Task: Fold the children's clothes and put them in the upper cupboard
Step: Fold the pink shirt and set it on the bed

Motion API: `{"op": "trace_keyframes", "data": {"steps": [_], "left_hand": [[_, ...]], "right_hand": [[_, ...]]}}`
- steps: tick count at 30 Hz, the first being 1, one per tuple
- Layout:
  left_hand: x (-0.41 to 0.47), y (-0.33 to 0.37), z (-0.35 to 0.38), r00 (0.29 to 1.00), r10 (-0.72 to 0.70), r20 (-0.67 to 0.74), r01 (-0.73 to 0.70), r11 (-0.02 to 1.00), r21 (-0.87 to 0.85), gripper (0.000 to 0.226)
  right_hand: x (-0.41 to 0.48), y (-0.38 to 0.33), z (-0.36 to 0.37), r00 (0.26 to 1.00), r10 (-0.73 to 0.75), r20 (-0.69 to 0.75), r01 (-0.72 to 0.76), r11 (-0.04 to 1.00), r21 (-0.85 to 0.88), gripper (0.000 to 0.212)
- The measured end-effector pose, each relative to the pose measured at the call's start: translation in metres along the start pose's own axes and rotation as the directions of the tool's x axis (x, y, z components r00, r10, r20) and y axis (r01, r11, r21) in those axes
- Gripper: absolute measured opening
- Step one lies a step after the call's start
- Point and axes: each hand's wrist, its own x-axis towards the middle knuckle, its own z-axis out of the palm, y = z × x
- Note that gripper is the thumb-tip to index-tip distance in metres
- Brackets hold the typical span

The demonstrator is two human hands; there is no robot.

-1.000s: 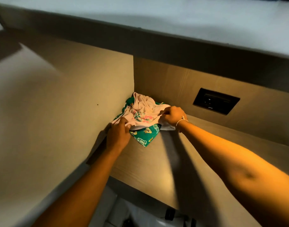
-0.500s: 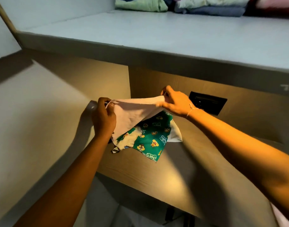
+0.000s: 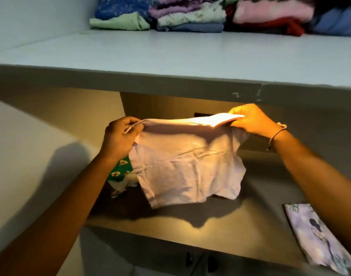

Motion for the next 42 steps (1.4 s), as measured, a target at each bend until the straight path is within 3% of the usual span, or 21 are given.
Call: {"op": "trace_keyframes", "data": {"steps": [3,7,9,11,13,16,19,21,22,24,26,31,35,42], "left_hand": [[0.012,0.027,0.031,0.994,-0.046,0.102,0.051,0.998,-0.040,0.014],[0.018,0.078,0.055,0.996,0.085,0.038,-0.077,0.981,-0.177,0.016],[0.008,0.083,0.059,0.987,0.149,0.065,-0.133,0.969,-0.207,0.012],[-0.015,0.067,0.065,0.966,0.222,0.133,-0.202,0.968,-0.151,0.015],[-0.046,0.035,0.077,0.930,0.284,0.232,-0.280,0.959,-0.051,0.013],[-0.097,-0.013,0.101,0.861,0.210,0.462,-0.282,0.955,0.090,0.026],[-0.141,-0.048,0.120,0.728,0.121,0.675,-0.304,0.939,0.160,0.039],[-0.155,-0.060,0.126,0.659,0.119,0.743,-0.383,0.903,0.194,0.039],[-0.155,-0.060,0.128,0.656,0.133,0.743,-0.398,0.897,0.191,0.041],[-0.145,-0.055,0.140,0.690,0.171,0.704,-0.396,0.902,0.169,0.047],[-0.129,-0.041,0.166,0.704,0.174,0.688,-0.414,0.888,0.200,0.059],[-0.113,-0.038,0.230,0.668,0.024,0.744,-0.502,0.752,0.426,0.077],[-0.119,-0.065,0.240,0.761,-0.014,0.649,-0.407,0.769,0.494,0.074],[-0.117,-0.067,0.233,0.763,-0.003,0.646,-0.362,0.826,0.432,0.077]], "right_hand": [[-0.013,0.018,-0.010,0.984,0.064,-0.167,-0.076,0.995,-0.065,0.016],[-0.041,0.033,-0.037,0.872,0.081,-0.482,-0.104,0.994,-0.021,0.024],[-0.069,0.031,-0.043,0.851,-0.001,-0.526,-0.024,0.999,-0.040,0.023],[-0.103,0.040,-0.035,0.882,0.013,-0.471,-0.027,0.999,-0.023,0.029],[-0.141,0.062,-0.011,0.905,0.111,-0.411,-0.168,0.980,-0.104,0.034],[-0.199,0.099,0.046,0.937,0.180,-0.300,-0.250,0.943,-0.218,0.035],[-0.241,0.120,0.091,0.947,0.321,0.030,-0.296,0.903,-0.310,0.034],[-0.252,0.131,0.100,0.900,0.362,0.244,-0.240,0.876,-0.418,0.057],[-0.251,0.132,0.099,0.884,0.380,0.272,-0.248,0.874,-0.417,0.072],[-0.237,0.130,0.097,0.901,0.399,0.170,-0.333,0.887,-0.319,0.090],[-0.212,0.130,0.104,0.923,0.375,0.083,-0.344,0.904,-0.255,0.089],[-0.167,0.149,0.152,0.909,0.409,0.081,-0.334,0.830,-0.447,0.078],[-0.163,0.180,0.157,0.932,0.360,0.040,-0.292,0.812,-0.505,0.073],[-0.144,0.178,0.150,0.949,0.300,0.094,-0.218,0.843,-0.492,0.071]]}}
